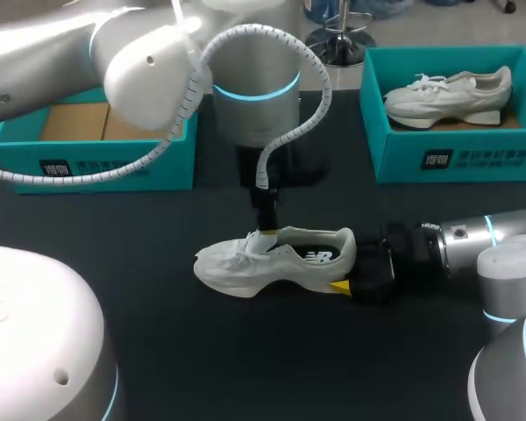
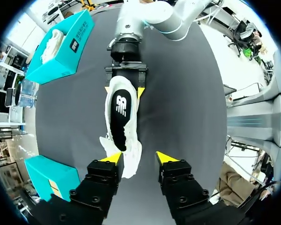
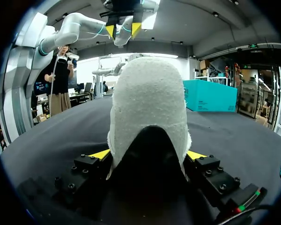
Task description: Take the shoe out of the shoebox, open the shoe tongue, remove and reinsert the insole, then place the shoe into the shoebox
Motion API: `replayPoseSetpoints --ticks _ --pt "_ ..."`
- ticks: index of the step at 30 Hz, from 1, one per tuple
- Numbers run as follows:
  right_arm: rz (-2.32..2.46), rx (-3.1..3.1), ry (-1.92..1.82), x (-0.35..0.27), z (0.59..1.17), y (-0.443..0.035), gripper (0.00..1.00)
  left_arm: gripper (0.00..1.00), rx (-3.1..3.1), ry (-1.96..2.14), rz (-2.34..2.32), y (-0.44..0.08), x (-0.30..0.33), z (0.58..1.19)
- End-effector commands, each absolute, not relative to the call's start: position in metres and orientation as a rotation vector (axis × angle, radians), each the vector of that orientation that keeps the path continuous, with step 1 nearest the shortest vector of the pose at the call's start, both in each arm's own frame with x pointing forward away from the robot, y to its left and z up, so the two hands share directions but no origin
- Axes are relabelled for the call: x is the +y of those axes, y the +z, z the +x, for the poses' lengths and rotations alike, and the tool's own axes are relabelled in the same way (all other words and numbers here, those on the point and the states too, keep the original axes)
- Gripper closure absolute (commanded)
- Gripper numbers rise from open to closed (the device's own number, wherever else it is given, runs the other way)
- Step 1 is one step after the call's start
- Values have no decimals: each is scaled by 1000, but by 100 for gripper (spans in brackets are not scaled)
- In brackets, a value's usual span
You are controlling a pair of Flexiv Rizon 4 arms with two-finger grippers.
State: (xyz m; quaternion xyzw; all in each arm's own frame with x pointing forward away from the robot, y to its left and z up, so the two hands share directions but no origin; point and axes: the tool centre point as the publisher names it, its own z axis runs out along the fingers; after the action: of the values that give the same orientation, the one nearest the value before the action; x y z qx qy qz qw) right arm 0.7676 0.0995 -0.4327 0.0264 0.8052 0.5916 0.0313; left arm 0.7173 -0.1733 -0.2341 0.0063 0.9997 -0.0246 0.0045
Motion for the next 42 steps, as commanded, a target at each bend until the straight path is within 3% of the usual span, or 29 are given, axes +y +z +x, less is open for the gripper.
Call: replayPoseSetpoints --ticks 1,29,42 --pt "82 2482 1819 102 768 -437 100 100 3158 27 29 -253 -200 726" --pt "82 2482 1819 102 768 -437 100 100 3224 50 -133 -335 -215 757" --pt "82 2482 1819 102 768 -437 100 100 3237 102 -56 -359 -213 740"
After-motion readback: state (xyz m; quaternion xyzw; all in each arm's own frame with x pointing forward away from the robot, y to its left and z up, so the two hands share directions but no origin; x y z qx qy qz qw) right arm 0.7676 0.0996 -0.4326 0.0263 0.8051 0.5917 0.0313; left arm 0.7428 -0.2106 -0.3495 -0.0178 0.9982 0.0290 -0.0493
